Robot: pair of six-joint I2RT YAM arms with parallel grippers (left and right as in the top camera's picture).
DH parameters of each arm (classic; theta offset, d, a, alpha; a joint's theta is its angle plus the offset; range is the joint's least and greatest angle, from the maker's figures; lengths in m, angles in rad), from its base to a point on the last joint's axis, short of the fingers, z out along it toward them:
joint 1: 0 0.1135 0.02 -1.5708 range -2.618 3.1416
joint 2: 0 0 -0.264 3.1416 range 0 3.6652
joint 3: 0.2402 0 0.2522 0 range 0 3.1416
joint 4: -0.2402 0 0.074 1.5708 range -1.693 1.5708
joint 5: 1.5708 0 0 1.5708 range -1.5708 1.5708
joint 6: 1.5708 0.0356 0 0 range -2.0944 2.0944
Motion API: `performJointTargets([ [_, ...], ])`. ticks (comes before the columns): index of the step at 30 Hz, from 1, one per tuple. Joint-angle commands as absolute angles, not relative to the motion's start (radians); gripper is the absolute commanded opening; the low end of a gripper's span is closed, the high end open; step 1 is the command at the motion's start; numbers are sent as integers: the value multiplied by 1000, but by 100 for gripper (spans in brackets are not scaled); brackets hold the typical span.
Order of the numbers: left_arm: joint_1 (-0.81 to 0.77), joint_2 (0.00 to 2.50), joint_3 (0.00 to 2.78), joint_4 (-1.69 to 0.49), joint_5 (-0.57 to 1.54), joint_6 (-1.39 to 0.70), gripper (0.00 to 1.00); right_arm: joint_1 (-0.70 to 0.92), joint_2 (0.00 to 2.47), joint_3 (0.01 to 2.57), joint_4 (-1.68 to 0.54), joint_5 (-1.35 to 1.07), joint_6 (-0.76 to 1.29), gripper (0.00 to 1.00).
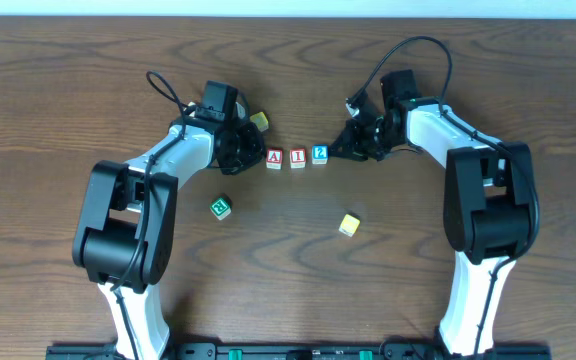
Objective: Spell out Ai2
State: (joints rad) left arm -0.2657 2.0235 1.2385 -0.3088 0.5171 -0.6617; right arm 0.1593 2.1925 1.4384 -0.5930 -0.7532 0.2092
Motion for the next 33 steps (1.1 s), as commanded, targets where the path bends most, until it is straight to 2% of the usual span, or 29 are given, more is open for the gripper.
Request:
performJointTargets([
  [1,-284,2040,1250,-308,525,-678,6,183,2200,1436,-590,-759,225,1],
  [33,-302,2040,1250,-338,479,-678,6,199,2200,1436,-632,-722,239,2],
])
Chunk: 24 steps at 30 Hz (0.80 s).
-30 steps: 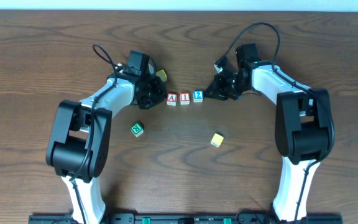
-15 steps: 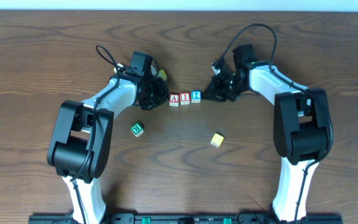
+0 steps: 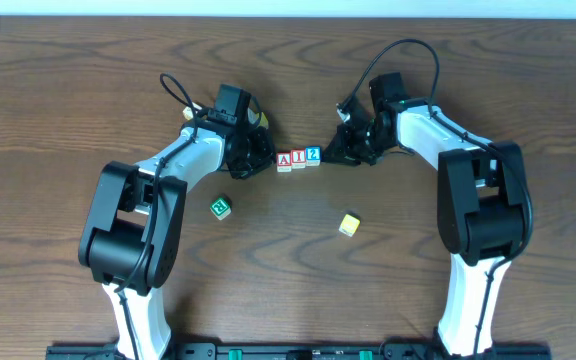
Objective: Spell out Ai2
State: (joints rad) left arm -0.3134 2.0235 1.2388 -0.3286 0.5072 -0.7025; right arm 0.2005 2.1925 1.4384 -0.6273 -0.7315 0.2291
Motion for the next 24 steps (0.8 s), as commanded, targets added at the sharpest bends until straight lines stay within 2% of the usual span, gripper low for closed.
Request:
performJointTargets([
  [1,-295,2040,1250,-339,479,-676,6,197,2200,1436,-636,-722,238,2],
  [14,-250,1990,1282,-368,478,-577,6,168,2192,1469,-696,-721,218,1],
  [18,-243,1851,1316,-465,422,-489,5,132,2128,1550,-799,-703,169,2],
  [24,-243,1512,1325,-604,358,-327,6,128,1909,1720,-1020,-543,97,1],
])
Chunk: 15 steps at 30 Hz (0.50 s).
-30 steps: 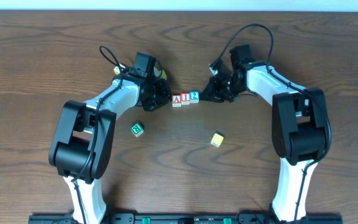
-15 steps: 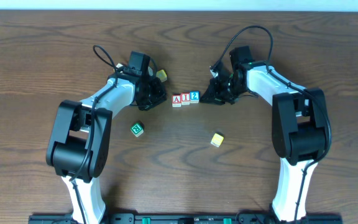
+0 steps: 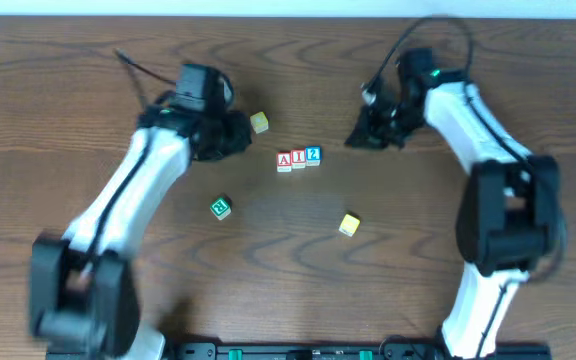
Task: Spell out Ai2
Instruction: 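Lift both grippers away from the aligned 'A I 2' row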
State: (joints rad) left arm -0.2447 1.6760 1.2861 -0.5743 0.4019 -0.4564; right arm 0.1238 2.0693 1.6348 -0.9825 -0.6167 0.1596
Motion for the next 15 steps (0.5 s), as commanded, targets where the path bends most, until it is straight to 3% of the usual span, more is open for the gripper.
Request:
performJointTargets([
  [1,-242,1457,1325,-620,358,-302,6,132,1864,1738,-1045,-526,91,1],
  [3,-242,1342,1325,-651,358,-251,8,139,1772,1767,-1081,-500,92,1],
  [4,-242,1284,1325,-664,358,-231,15,146,1711,1779,-1095,-496,92,2],
  [5,-242,1236,1325,-675,358,-220,25,149,1656,1785,-1102,-497,92,11],
  [6,-242,1183,1325,-682,358,-211,45,152,1601,1786,-1104,-497,92,35],
  [8,-242,1086,1325,-684,358,-208,95,159,1495,1786,-1106,-496,92,99],
  [15,-242,865,1325,-688,355,-209,96,159,1225,1786,-1127,-497,92,99],
])
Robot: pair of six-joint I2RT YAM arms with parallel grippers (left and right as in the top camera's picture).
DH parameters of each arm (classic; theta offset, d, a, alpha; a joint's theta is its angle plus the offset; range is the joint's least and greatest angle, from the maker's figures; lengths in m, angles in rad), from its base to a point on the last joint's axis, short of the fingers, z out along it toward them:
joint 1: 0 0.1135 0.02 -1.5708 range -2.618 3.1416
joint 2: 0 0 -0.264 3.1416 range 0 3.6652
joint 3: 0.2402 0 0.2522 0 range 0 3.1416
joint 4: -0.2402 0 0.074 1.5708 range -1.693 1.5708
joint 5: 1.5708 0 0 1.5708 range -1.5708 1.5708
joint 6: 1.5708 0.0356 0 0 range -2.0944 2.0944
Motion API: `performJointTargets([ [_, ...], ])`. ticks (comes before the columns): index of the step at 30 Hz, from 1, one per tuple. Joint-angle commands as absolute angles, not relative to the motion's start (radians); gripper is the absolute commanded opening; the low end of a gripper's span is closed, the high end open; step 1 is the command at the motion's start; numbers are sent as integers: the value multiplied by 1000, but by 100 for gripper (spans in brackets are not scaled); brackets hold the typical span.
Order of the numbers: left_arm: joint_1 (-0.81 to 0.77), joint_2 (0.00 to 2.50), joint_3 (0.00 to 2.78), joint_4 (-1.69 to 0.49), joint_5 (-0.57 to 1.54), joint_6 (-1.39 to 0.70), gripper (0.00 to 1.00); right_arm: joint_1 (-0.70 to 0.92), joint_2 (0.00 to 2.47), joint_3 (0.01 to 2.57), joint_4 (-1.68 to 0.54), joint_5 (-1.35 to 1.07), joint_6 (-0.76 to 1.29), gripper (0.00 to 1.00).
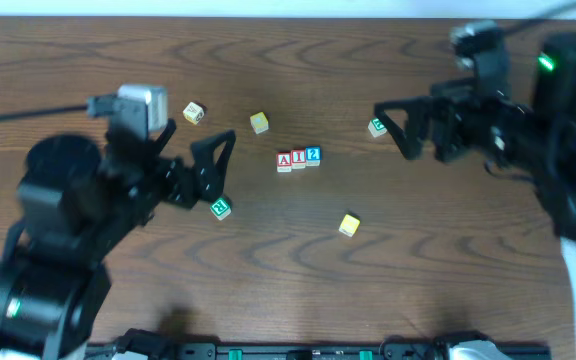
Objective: Spell out Ai2
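Three small blocks stand touching in a row mid-table: a red A block [285, 161], a red I block [298, 159] and a blue 2 block [313, 155], reading A I 2. My left gripper [218, 170] is raised high and large in the overhead view, left of the row, jaws spread and empty. To the right of the row my right gripper [396, 130] is also raised, open and holding nothing. Both are well apart from the row.
Loose blocks lie around: a yellow block [259, 122] and a pale block [194, 112] at the back left, a green block [220, 207] partly under my left gripper, a yellow block [349, 224] in front, and a green-marked block [377, 126] by my right fingers.
Both arms have risen much higher and drawn further outward from the row. The A, I, 2 row has not moved. A pale block and a green-marked block now show.
Both grippers were low at the ends of a loosely spaced A, I, 2 row. Then they stood closer in with the three blocks touching. Then both were lifted back from the row, and now they are high and wide apart.
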State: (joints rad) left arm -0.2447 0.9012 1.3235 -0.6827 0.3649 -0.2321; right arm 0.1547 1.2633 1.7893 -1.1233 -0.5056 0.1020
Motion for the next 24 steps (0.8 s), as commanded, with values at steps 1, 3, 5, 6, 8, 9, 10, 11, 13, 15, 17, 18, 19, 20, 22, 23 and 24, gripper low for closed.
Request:
performJointTargets([
  [1,-242,845,1325,-699,355,-208,95,159,1197,1786,-1127,-497,92,99],
  [3,-242,820,1325,-736,355,-208,95,159,1150,1786,-1128,-497,92,99],
  [5,-242,809,1325,-754,355,-208,95,159,1110,1786,-1145,-497,92,99],
  [6,-242,809,1325,-757,355,-208,95,159,1094,1786,-1149,-496,92,99],
  [8,-242,811,1325,-765,355,-209,95,159,1067,1786,-1156,-497,92,99],
  [9,-242,811,1325,-768,355,-209,95,159,1059,1786,-1158,-497,92,99],
  [10,-242,811,1325,-770,355,-209,95,159,1051,1786,-1158,-497,92,99],
  [11,-242,811,1325,-775,355,-209,95,159,1045,1786,-1158,-497,92,99],
  [13,-242,811,1325,-793,355,-209,95,159,1042,1786,-1158,-497,92,99],
  [15,-242,811,1325,-819,355,-209,95,159,1043,1786,-1163,-497,92,99],
  [17,-242,811,1325,-844,355,-209,95,159,1044,1786,-1164,-497,92,99],
  [18,-242,811,1325,-858,355,-209,95,159,1045,1786,-1164,-497,92,99],
  [19,-242,811,1325,-873,355,-209,95,159,1045,1786,-1164,-497,92,99],
  [20,-242,811,1325,-888,355,-209,95,159,1045,1786,-1164,-497,92,99],
  [22,-242,811,1325,-921,351,-203,96,159,1045,1786,-1164,-497,92,99],
  [23,-242,810,1325,-941,310,-171,95,159,1045,1786,-1164,-497,92,99],
  [24,-242,805,1325,-967,262,-145,95,159,1045,1786,-1164,-497,92,99],
])
